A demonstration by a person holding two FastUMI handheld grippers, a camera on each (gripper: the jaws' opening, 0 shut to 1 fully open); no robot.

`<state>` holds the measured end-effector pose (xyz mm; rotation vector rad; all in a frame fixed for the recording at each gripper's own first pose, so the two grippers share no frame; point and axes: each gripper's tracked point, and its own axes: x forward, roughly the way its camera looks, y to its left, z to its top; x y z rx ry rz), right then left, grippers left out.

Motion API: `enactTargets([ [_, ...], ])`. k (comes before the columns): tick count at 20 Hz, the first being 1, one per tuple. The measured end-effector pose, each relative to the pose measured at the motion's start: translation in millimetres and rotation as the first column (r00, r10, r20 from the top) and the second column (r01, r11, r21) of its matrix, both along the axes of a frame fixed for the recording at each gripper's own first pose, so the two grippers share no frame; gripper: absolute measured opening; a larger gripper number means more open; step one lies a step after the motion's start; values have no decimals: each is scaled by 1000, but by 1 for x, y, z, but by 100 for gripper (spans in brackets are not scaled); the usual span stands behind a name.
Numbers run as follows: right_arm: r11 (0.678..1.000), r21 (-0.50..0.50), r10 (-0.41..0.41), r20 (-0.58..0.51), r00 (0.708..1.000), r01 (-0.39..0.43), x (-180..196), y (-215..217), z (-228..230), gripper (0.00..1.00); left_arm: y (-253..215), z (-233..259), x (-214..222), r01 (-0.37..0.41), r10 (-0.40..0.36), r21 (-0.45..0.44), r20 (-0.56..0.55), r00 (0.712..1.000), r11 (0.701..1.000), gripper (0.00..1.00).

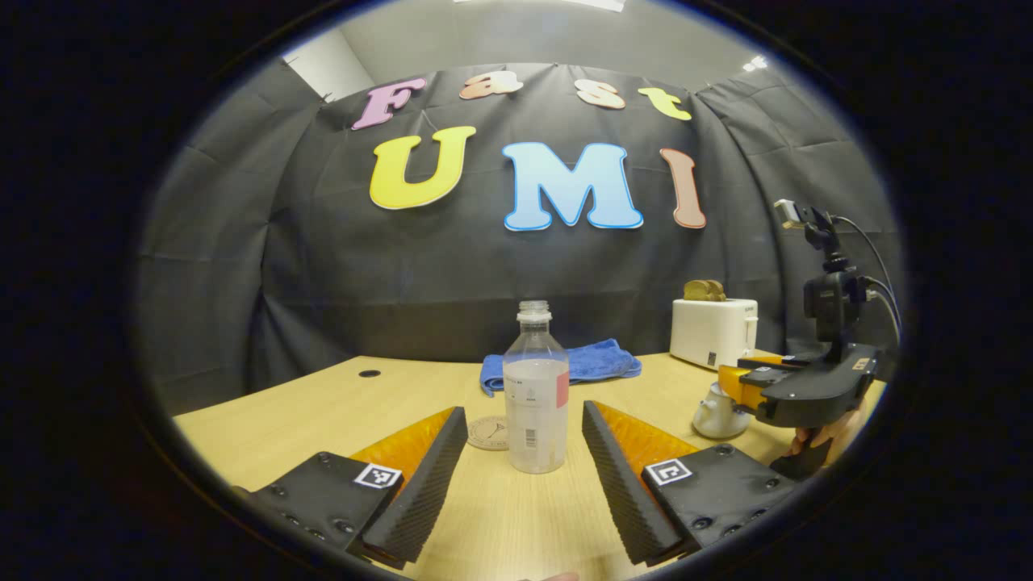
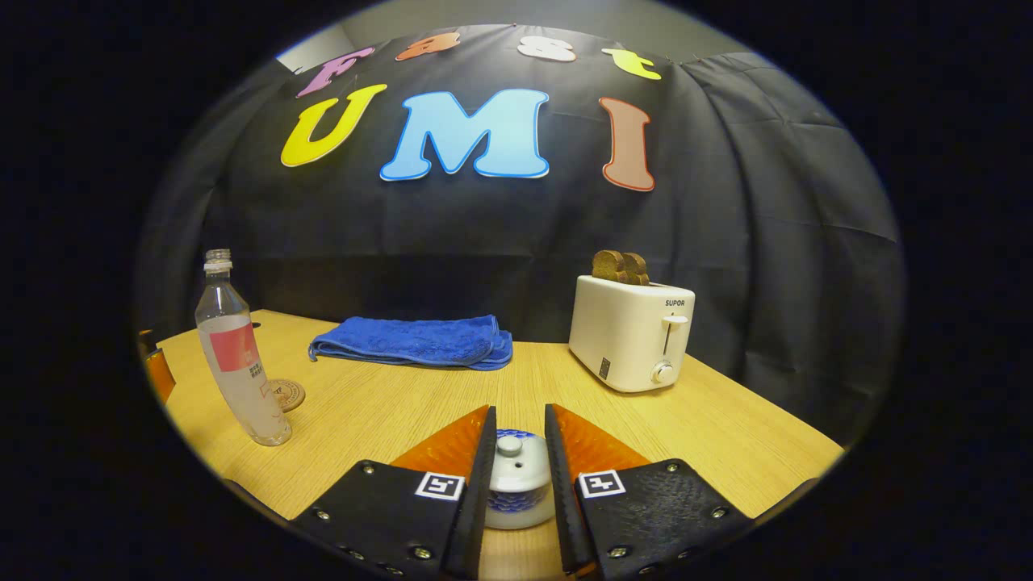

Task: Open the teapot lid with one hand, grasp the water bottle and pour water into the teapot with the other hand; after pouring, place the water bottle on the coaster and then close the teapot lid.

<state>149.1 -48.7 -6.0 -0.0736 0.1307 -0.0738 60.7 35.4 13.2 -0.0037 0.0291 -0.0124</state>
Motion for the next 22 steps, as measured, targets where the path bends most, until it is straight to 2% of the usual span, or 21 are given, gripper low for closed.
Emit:
enactTargets([
  [3, 1000, 5, 19, 13, 1000, -19, -2, 5, 7, 37, -1, 1, -1, 1, -1, 2, -3, 1000, 1000, 100],
  [4, 1000, 6, 6, -2, 1000, -6, 15, -4, -7, 7, -1, 1, -1, 1, -1, 5, -2, 1000, 1000, 100],
  [5, 1000, 4, 4, -5, 1000, -4, 2, -1, -2, 13, 1, 4, -2, -4, 4, 6, 2, 1000, 1000, 100],
  [11, 999, -14, 33, 7, 999, -33, 1, 3, 3, 13, -1, 4, 0, 3, -3, -8, 3, 1000, 1000, 100],
  [14, 999, -25, 40, 52, 998, -39, -4, 3, 17, 13, -3, 7, 3, 10, -10, -17, 21, 1000, 1000, 100],
  [22, 995, -25, 99, 115, 988, -97, -29, 17, 41, 13, -9, 4, 38, 27, -26, -38, 15, 1000, 999, 100],
])
